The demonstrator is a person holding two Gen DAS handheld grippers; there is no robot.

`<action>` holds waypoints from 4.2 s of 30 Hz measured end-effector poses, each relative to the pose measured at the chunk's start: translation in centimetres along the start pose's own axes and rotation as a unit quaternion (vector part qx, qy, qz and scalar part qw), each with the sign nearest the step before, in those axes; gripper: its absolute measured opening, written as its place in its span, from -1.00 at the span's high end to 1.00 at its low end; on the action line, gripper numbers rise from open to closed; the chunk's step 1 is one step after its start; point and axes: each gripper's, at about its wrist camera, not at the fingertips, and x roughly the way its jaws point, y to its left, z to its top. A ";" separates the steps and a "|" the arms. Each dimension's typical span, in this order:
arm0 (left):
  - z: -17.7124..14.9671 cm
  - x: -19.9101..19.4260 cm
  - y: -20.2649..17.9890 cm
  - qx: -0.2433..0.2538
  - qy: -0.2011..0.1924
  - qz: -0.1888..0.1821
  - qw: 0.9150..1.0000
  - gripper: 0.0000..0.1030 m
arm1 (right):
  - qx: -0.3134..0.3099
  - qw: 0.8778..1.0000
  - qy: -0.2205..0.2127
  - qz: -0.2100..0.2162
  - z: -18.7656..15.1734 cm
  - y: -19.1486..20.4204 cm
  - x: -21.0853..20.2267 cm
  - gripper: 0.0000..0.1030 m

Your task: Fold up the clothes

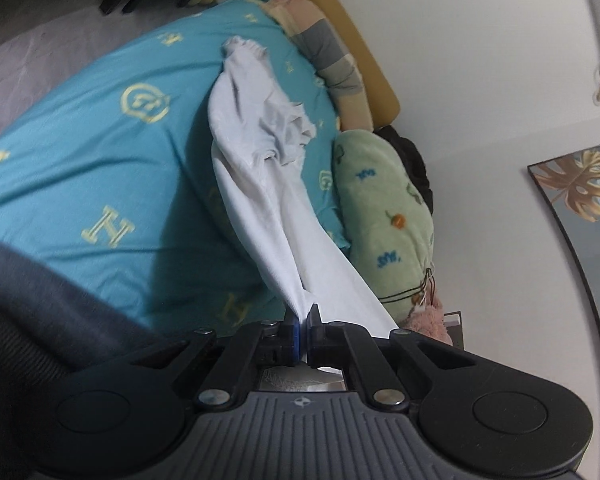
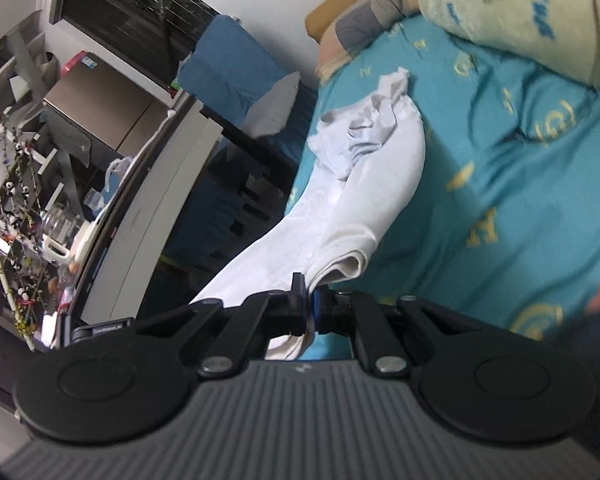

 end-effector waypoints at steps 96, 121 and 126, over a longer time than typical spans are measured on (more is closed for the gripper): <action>7.0 18.8 -0.6 0.183 -0.051 0.223 0.956 -0.79 | -0.199 0.958 -0.103 -0.181 4.1 -0.8 16.3 -0.54; 11.0 22.6 9.2 -0.113 -0.066 0.118 0.984 0.60 | 0.262 0.964 -0.027 -0.022 4.1 -14.1 23.6 0.00; 11.3 22.3 8.5 -0.094 -0.077 0.100 0.988 0.83 | 0.241 0.969 -0.031 -0.052 4.5 -13.7 24.3 0.72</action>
